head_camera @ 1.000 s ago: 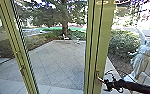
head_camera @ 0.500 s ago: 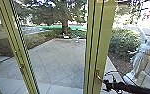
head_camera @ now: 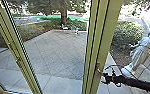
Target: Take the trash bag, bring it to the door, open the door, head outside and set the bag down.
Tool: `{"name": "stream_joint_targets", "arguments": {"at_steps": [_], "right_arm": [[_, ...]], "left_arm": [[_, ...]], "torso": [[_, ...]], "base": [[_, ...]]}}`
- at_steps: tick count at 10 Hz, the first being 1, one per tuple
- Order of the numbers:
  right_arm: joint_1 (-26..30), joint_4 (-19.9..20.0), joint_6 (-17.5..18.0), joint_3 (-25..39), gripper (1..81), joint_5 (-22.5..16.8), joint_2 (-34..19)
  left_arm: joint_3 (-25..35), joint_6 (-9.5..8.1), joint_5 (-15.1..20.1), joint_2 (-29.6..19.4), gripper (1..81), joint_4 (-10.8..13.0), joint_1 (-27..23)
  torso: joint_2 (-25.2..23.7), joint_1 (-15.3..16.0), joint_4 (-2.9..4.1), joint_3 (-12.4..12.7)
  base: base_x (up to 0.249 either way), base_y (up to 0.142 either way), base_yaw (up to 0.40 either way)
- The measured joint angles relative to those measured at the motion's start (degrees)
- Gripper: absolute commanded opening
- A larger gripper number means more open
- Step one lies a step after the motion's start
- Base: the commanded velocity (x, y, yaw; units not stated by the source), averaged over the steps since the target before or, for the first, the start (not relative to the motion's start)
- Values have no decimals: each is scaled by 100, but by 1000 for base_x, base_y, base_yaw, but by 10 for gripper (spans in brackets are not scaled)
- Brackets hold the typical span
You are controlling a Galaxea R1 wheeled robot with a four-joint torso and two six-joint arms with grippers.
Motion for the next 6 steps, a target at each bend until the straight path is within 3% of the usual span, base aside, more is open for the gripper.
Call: {"name": "stream_joint_targets", "arguments": {"at_steps": [3, 6], "right_arm": [[90, -21, 30, -336, 811, 46, 171], [196, -50, -212, -529, 811, -273, 229]], "left_arm": [[0, 0, 5, -34, 10, 0, -17], [0, 0, 6, -55, 10, 0, 29]], "torso": [[0, -2, 0, -30], [0, -2, 0, -35]], "base": [[0, 0, 0], [0, 0, 0]]}}
